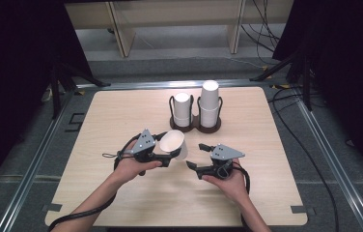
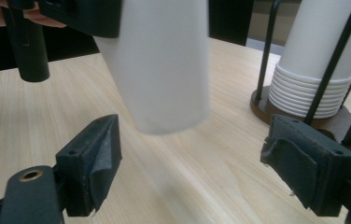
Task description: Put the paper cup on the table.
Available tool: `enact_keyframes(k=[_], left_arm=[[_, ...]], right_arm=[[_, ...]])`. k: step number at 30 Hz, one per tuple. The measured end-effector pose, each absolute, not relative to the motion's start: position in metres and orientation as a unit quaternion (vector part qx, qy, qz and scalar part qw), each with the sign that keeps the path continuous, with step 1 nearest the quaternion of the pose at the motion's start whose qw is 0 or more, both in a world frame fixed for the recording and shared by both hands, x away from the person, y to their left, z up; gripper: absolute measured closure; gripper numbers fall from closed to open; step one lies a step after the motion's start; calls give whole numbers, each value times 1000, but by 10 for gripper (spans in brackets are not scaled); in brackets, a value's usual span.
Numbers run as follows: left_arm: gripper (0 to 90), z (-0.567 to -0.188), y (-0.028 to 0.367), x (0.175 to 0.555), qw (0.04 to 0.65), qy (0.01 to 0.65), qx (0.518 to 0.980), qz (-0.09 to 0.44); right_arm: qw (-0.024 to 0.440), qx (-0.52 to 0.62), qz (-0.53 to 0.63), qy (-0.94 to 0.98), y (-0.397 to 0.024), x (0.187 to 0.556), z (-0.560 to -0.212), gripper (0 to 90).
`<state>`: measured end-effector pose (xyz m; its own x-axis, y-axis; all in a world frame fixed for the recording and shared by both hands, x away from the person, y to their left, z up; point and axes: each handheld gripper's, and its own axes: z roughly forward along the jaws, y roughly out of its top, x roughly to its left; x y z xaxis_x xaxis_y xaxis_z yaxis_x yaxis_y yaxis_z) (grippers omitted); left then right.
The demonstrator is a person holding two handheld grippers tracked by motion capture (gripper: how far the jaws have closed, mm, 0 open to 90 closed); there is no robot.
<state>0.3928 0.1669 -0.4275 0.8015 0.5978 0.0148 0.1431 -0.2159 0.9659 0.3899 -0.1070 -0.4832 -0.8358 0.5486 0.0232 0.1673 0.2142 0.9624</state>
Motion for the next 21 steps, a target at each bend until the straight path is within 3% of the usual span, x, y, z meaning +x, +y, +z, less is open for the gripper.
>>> enact_keyframes(k=[16,21], left_arm=[[251,-433,202,386,563,270,749,224],[252,-433,213,383,554,278,750,231]], right_arm=[[152,261,582,755,-111,389,-484,200],[178,245,586,752,-113,392,-485,204]])
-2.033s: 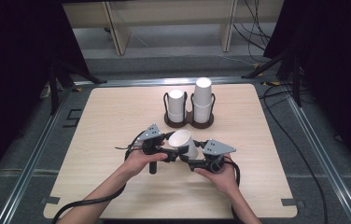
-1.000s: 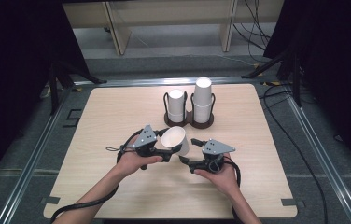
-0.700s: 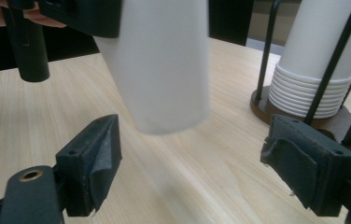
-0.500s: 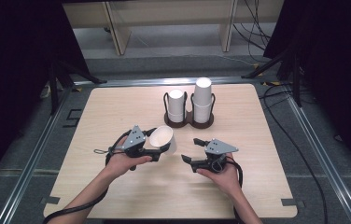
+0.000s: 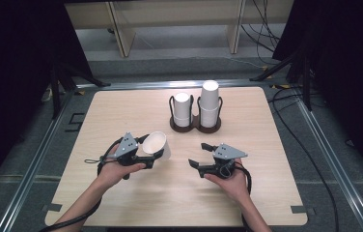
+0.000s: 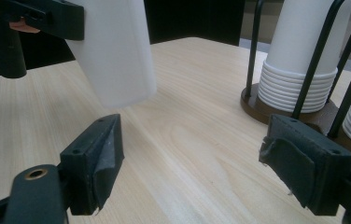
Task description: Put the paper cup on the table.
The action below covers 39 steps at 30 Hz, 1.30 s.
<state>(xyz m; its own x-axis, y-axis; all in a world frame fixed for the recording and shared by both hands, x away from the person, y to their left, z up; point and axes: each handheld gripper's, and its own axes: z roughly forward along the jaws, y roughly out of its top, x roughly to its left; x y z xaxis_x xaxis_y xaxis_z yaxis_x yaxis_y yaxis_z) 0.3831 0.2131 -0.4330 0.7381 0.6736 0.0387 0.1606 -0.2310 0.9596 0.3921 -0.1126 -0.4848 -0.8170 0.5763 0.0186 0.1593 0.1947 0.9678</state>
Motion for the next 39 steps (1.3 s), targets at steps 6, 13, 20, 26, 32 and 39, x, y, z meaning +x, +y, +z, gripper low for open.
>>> enact_keyframes(k=[6,13,20,26,32,39], left_arm=[[252,-434,225,379,548,288,747,242],[252,-438,237,376,538,296,748,253],[252,-443,256,374,537,308,741,261],[252,-447,270,370,518,331,738,277],[253,-451,284,366,505,356,728,298],[254,-455,301,360,477,386,720,325]], right_arm=[[157,269,584,749,-112,389,-485,206],[171,262,589,745,-112,390,-485,209],[164,270,589,744,-112,390,-486,212],[176,260,586,747,-114,392,-486,214],[173,266,584,747,-115,392,-485,216],[175,267,583,747,-115,392,-485,218]])
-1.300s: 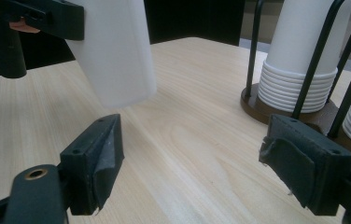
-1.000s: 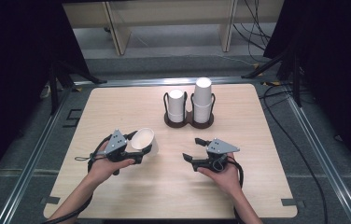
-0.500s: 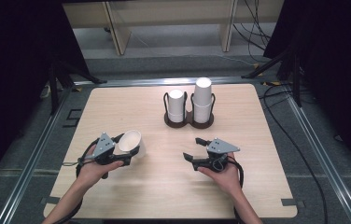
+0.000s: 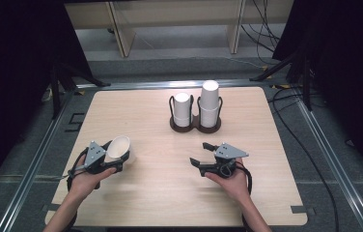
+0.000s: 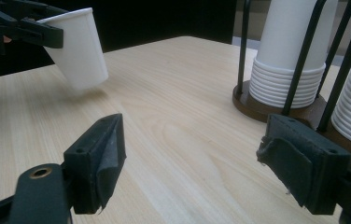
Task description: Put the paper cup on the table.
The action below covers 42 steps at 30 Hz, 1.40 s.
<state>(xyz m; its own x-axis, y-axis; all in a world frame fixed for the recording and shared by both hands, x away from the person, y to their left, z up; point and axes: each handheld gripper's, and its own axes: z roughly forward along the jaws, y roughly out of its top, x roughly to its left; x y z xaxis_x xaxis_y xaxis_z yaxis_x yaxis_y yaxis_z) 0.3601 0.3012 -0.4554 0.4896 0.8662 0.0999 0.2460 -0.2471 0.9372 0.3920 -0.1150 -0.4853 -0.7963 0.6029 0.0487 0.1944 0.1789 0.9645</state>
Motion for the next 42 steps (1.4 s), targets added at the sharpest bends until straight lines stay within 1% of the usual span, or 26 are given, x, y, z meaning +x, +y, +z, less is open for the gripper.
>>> enact_keyframes(k=[2,5,8,11,12,13,17,18,19,21,22,23,25,26,28,30,32,37,42], left_arm=[[254,-457,304,359,474,395,715,329],[253,-460,309,357,466,401,715,333],[253,-462,314,356,459,411,713,334],[252,-463,318,355,448,418,715,336],[252,-464,319,355,448,421,713,338],[252,-464,320,354,444,424,713,338],[248,-468,322,355,443,429,708,345],[247,-468,323,354,433,432,713,344],[246,-469,323,355,434,432,711,346],[245,-469,323,355,433,434,710,346],[245,-469,322,355,431,438,709,346],[245,-468,323,355,427,438,711,346],[244,-468,322,356,424,440,712,346],[242,-468,322,356,422,440,713,346],[240,-468,321,358,422,437,715,348],[237,-467,320,359,419,438,716,347],[230,-467,320,360,417,436,719,345],[216,-468,320,362,418,434,720,344],[205,-469,320,364,418,435,719,344]], right_arm=[[179,266,581,748,-115,393,-486,218],[172,267,586,745,-114,392,-486,219],[179,265,582,747,-115,393,-486,219],[171,268,586,745,-114,392,-486,219],[178,265,584,746,-115,393,-486,219],[170,271,582,748,-115,392,-486,219],[160,273,587,745,-114,392,-487,219],[158,275,586,746,-113,391,-487,219],[171,271,584,746,-114,392,-487,219],[171,270,584,746,-114,392,-487,219],[158,275,588,744,-113,391,-487,219],[158,278,584,746,-114,391,-486,219],[177,270,581,747,-115,392,-485,220],[178,269,582,747,-115,392,-485,220],[178,267,585,745,-115,393,-486,220],[158,279,583,747,-114,391,-486,220],[167,275,582,747,-115,391,-486,220],[156,278,586,745,-113,391,-487,218],[175,273,583,745,-115,393,-486,211]])
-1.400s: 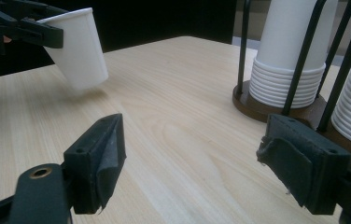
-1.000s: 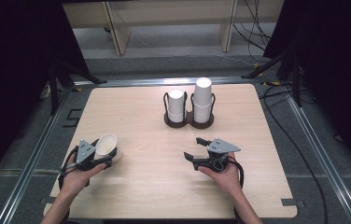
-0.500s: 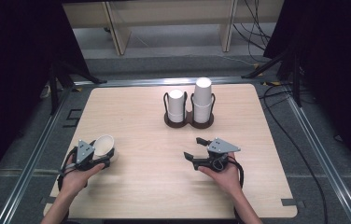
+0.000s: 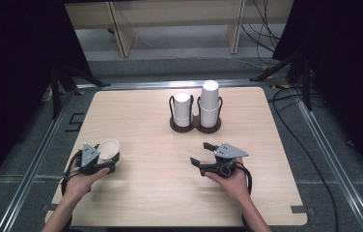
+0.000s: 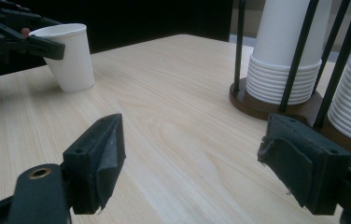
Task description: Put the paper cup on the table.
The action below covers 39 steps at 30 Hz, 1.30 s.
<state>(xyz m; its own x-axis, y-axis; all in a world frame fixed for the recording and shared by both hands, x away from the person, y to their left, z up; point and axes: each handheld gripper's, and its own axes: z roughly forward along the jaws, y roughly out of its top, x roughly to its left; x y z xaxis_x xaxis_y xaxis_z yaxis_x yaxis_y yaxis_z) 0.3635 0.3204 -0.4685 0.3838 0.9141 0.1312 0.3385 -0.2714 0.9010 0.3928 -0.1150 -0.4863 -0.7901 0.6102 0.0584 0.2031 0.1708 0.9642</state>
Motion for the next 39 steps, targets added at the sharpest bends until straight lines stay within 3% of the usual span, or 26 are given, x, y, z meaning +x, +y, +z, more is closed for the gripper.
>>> enact_keyframes(k=[7,22,39], left_arm=[[179,-470,322,365,418,444,715,342],[28,-476,325,362,437,456,699,335],[1,-480,332,336,448,465,681,345]], right_arm=[[160,288,576,749,-115,391,-486,196],[152,289,585,742,-114,392,-488,189],[169,284,587,739,-115,393,-489,189]])
